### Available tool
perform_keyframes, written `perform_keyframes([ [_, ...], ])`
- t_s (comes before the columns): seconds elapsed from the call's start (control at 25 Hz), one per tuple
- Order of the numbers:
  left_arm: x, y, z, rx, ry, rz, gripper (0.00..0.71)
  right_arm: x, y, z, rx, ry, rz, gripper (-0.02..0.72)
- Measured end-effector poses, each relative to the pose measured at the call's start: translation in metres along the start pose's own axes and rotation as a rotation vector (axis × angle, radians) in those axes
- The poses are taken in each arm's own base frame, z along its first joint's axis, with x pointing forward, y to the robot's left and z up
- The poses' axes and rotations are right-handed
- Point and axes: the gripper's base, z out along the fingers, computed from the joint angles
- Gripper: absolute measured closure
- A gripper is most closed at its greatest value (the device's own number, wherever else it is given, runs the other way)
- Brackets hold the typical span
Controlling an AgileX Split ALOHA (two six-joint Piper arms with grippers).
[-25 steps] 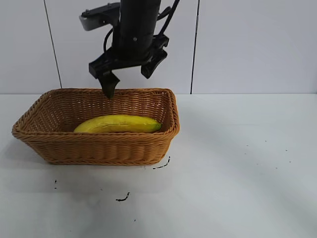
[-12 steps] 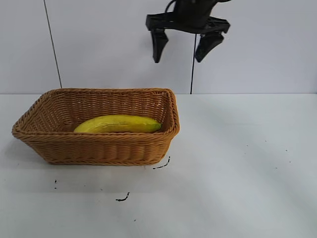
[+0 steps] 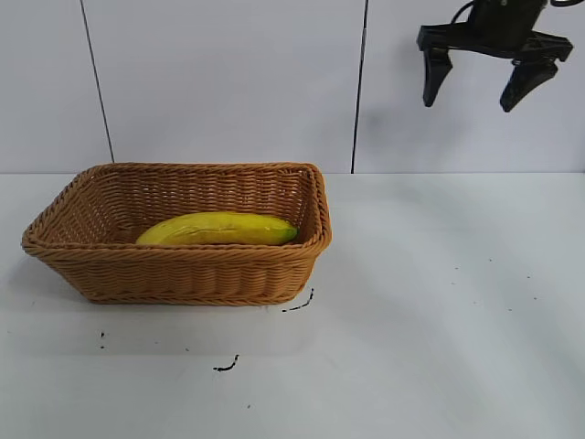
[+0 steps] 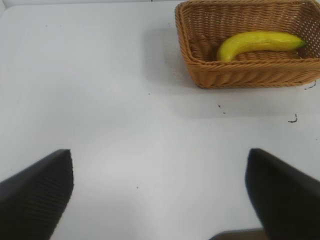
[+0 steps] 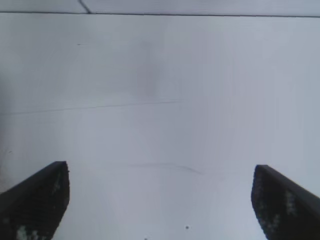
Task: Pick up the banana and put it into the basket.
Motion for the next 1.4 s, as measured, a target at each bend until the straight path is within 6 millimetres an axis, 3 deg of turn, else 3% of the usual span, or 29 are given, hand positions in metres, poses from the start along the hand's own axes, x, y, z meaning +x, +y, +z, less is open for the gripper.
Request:
perform_keyframes([
  [0.2, 0.0, 0.0, 0.0, 0.0, 0.0, 0.0, 0.017, 0.017, 0.002, -0.011, -0.017, 0.046, 0.006, 0.038],
  [0.4, 0.0, 0.0, 0.0, 0.0, 0.0, 0.0, 0.017, 0.051, 0.001, -0.022, -0.019, 0.144, -0.004, 0.038],
  [0.76, 0.0, 0.0, 0.0, 0.0, 0.0, 0.0, 0.017, 0.143, 0.001, -0.05, -0.025, 0.326, -0.024, 0.038],
  [0.96, 0.0, 0.0, 0.0, 0.0, 0.001, 0.0, 0.017, 0.199, 0.001, -0.08, -0.031, 0.355, -0.022, 0.038],
  [1.24, 0.0, 0.0, 0.0, 0.0, 0.0, 0.0, 0.017, 0.281, 0.0, -0.128, -0.034, 0.281, -0.03, 0.038],
  [1.4, 0.0, 0.0, 0.0, 0.0, 0.0, 0.0, 0.017, 0.319, 0.0, -0.145, -0.032, 0.122, -0.033, 0.038],
])
